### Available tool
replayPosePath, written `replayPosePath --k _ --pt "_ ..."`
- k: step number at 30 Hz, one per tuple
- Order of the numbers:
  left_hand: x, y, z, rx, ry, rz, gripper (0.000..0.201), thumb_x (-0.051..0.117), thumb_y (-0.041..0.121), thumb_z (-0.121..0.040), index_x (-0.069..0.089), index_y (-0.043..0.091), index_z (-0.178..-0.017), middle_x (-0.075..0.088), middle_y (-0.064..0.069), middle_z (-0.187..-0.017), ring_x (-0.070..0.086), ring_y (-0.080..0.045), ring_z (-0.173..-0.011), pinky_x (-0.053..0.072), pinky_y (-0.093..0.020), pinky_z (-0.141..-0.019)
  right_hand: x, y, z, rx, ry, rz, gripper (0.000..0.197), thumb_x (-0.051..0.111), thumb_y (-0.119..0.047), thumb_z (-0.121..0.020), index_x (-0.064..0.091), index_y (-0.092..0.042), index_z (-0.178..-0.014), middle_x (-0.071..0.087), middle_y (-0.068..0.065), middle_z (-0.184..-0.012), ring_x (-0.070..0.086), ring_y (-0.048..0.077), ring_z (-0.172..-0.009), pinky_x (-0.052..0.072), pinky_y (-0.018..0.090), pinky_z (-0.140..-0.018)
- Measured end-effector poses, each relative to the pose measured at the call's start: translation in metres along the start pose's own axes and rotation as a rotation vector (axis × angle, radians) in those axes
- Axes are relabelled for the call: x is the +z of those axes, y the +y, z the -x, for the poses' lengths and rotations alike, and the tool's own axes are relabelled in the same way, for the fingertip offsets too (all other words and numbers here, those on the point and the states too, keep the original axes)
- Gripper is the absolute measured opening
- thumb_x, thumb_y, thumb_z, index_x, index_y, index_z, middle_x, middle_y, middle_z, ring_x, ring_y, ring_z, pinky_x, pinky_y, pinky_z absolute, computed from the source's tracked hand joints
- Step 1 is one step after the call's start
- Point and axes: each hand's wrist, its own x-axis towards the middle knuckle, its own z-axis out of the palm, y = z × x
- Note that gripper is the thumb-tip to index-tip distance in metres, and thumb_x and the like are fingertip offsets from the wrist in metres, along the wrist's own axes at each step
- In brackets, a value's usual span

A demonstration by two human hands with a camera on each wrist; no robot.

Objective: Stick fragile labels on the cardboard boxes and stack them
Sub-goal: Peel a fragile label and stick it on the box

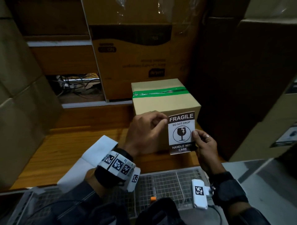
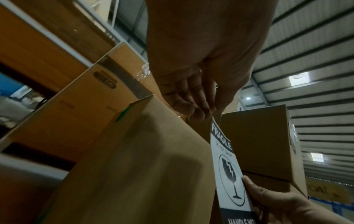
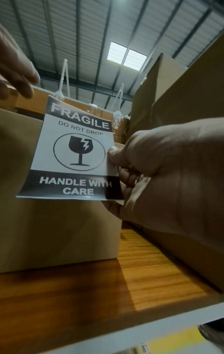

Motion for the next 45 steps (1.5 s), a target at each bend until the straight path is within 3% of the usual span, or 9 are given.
replayPosePath --k 5,11,17,23,29,37,45 --pt "0.037 0.020 -0.050 0.147 0.002 -0.290 0.030 0.059 0.042 -0.096 0.071 0.018 -0.109 0.074 0.002 -0.105 0.064 -0.016 -0.097 0.050 -0.037 -0.085 -0.024 -0.001 -0.036 0.068 -0.006 -0.063 0.023 0.058 -0.019 -0.102 0.065 -0.004 -0.118 0.076 0.014 -0.109 0.074 0.028 -0.097 0.062 0.038 -0.075" --pt "0.073 0.022 -0.086 0.055 -0.173 -0.430 0.034 0.067 0.040 -0.096 0.067 0.021 -0.124 0.069 0.002 -0.126 0.059 -0.018 -0.121 0.043 -0.046 -0.103 -0.026 0.008 -0.051 0.169 -0.053 -0.113 0.028 0.059 -0.015 -0.101 0.061 0.003 -0.122 0.075 0.016 -0.108 0.075 0.022 -0.088 0.061 0.031 -0.066" --pt "0.091 0.019 -0.094 0.002 -0.194 -0.521 0.030 0.067 0.037 -0.096 0.069 0.022 -0.122 0.070 0.004 -0.119 0.059 -0.017 -0.110 0.043 -0.042 -0.097 -0.031 0.012 -0.061 0.193 -0.070 -0.135 0.031 0.060 -0.016 -0.101 0.059 0.005 -0.124 0.072 0.023 -0.117 0.072 0.033 -0.101 0.061 0.039 -0.076" --pt "0.094 0.015 -0.097 -0.026 -0.172 -0.520 0.026 0.070 0.037 -0.094 0.070 0.023 -0.116 0.070 0.004 -0.116 0.059 -0.017 -0.109 0.042 -0.041 -0.096 -0.034 0.012 -0.065 0.158 -0.098 -0.118 0.030 0.060 -0.015 -0.101 0.059 0.006 -0.121 0.074 0.021 -0.113 0.075 0.024 -0.089 0.060 0.032 -0.066" --pt "0.098 0.012 -0.095 -0.031 -0.169 -0.543 0.028 0.074 0.037 -0.090 0.068 0.025 -0.115 0.069 0.005 -0.117 0.057 -0.017 -0.111 0.040 -0.039 -0.096 -0.038 0.019 -0.063 0.162 -0.097 -0.110 0.031 0.061 -0.016 -0.100 0.058 0.004 -0.123 0.073 0.020 -0.116 0.072 0.032 -0.103 0.059 0.044 -0.083" --pt "0.102 0.010 -0.094 -0.035 -0.153 -0.520 0.023 0.076 0.027 -0.089 0.068 0.024 -0.110 0.069 0.006 -0.113 0.058 -0.017 -0.107 0.042 -0.040 -0.094 -0.044 0.021 -0.061 0.157 -0.097 -0.123 0.028 0.060 -0.017 -0.101 0.058 0.001 -0.122 0.075 0.015 -0.113 0.074 0.025 -0.095 0.061 0.037 -0.072" --pt "0.107 0.008 -0.093 -0.034 -0.133 -0.539 0.019 0.073 0.027 -0.091 0.066 0.025 -0.109 0.068 0.006 -0.111 0.058 -0.017 -0.105 0.044 -0.040 -0.092 -0.038 0.023 -0.070 0.162 -0.082 -0.094 0.026 0.059 -0.013 -0.102 0.058 0.003 -0.122 0.070 0.021 -0.121 0.069 0.029 -0.103 0.059 0.043 -0.083"
